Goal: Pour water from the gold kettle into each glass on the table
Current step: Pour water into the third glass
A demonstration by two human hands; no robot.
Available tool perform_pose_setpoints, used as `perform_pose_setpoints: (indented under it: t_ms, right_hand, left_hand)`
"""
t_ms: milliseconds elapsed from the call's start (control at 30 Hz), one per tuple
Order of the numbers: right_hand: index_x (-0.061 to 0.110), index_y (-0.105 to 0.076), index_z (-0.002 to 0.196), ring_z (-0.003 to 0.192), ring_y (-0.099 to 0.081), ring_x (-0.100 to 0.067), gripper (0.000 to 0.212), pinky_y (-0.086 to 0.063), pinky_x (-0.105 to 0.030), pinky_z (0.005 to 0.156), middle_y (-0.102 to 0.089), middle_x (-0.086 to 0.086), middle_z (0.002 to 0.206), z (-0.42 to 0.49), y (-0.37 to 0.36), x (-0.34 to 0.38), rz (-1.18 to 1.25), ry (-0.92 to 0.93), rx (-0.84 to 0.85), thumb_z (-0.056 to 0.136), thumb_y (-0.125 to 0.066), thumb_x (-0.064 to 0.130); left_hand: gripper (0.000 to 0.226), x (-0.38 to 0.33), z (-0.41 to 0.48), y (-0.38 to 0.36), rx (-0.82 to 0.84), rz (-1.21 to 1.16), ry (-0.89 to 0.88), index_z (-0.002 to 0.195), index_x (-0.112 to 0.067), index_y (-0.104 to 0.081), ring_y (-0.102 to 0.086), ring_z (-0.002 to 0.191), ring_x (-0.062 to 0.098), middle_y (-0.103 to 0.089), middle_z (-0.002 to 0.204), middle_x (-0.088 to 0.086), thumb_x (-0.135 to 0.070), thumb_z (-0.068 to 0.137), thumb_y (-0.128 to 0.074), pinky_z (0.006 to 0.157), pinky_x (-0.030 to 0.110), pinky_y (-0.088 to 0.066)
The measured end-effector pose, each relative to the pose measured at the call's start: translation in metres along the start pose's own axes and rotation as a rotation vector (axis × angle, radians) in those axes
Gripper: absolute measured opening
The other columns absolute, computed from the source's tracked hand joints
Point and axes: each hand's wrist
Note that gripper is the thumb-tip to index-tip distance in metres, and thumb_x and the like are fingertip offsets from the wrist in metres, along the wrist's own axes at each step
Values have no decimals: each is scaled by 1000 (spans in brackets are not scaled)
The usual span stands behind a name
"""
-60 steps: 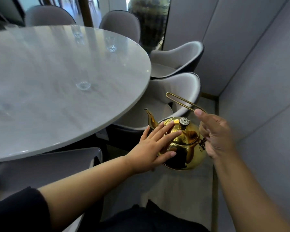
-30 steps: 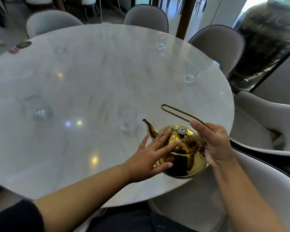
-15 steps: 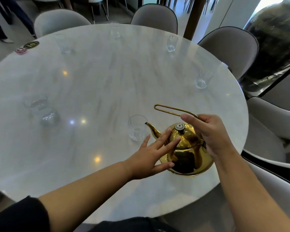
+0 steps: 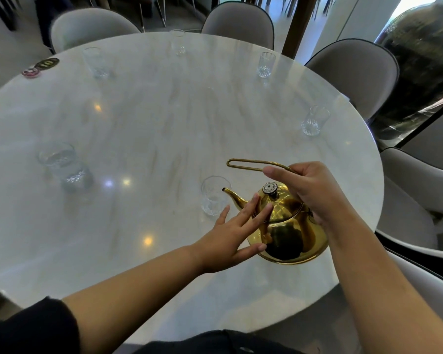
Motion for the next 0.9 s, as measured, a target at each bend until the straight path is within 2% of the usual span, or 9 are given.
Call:
perform_pose_setpoints:
  t_ms: [200,600,900]
  right_hand:
    - [22,-39,41,37,-26,-10,54,-27,-26,46,-29,10,38,1,-1,4,-44,-16,6,72,-75,45]
    - [17,-41,45,34,-27,-5,52,-29,-25,46,-31,9,36,3,-3,11,-144,-25,29,75,-73,47]
    - [13,-41,52,39,-25,-12,53,-27,-27,47,-29,3,44,6,-4,13,-156,-28,48,71,-74,50]
  left_hand:
    - [70,-1,0,-2,-5,-13,-8,139,-45,22,-15,144,13,29,152,-9,-50,97,-33,111,36,16]
    - [70,1,1,-4,-10,-37,-14,136,-49,25,-17,143,12,31,151,-11,-52,96,-32,112,36,15]
    - [69,0,1,-2,-16,-62,-14,137,-48,24,-17,143,12,30,152,-10,-51,96,-32,112,36,15]
Point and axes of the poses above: each hand's wrist, its own z-axis towards the middle knuckle, its own y-axis out of the back of the hand, x = y × z
